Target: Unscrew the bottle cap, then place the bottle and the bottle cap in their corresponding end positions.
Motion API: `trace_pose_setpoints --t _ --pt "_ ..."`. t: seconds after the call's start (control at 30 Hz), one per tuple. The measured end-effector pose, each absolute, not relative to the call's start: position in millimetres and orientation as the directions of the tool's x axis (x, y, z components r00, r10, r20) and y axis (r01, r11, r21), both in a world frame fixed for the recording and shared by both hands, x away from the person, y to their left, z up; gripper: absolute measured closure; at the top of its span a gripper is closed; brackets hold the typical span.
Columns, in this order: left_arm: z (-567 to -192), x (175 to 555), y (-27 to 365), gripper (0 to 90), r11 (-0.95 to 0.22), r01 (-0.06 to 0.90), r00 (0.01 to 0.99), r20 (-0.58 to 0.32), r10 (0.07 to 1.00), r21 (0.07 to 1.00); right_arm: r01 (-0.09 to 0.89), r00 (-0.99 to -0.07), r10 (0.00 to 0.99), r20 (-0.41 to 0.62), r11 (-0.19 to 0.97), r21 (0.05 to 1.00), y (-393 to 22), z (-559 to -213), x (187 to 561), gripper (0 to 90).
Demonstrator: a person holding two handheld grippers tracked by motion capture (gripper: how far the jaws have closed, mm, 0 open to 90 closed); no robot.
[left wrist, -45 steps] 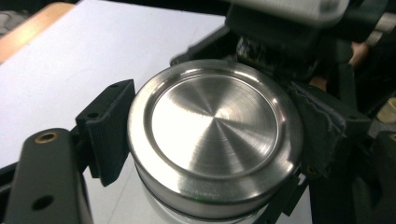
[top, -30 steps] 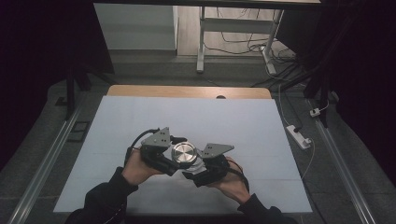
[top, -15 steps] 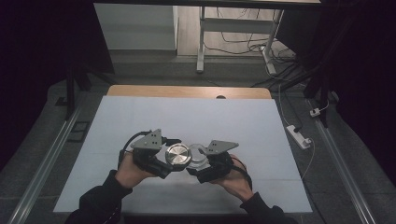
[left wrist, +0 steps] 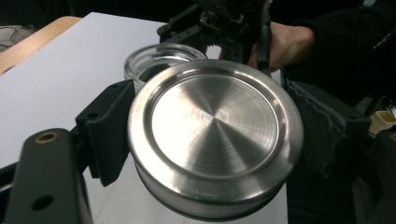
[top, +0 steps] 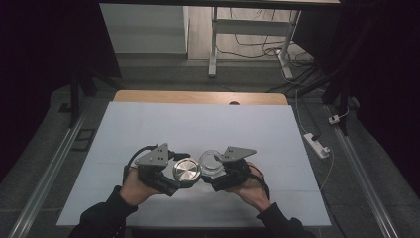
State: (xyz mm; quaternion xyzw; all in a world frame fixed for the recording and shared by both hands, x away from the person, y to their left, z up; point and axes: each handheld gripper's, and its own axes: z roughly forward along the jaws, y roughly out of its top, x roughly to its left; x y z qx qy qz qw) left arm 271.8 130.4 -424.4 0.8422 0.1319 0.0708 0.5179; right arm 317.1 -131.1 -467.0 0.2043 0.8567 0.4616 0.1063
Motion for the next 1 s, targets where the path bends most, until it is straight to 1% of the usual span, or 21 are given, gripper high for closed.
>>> trace_pose_setpoints --t 0.63,0.83,1.0 --pt "-444.6 260.1 125.0 20.4 -0.434 0.133 0.963 -0.013 0.269 0.891 0.264 -0.883 0.469 0.009 0.483 0.835 -134.1 -465.0 323.8 14.6" --pt "-448.7 256.9 122.2 20.4 -0.439 0.114 0.965 0.005 0.261 0.891 0.261 -0.880 0.475 0.005 0.475 0.841 -130.0 -460.8 329.5 14.6" --pt "-453.6 257.3 119.3 20.4 -0.445 0.121 0.965 0.000 0.262 0.887 0.271 -0.873 0.487 0.014 0.462 0.844 -128.9 -459.2 336.2 14.6"
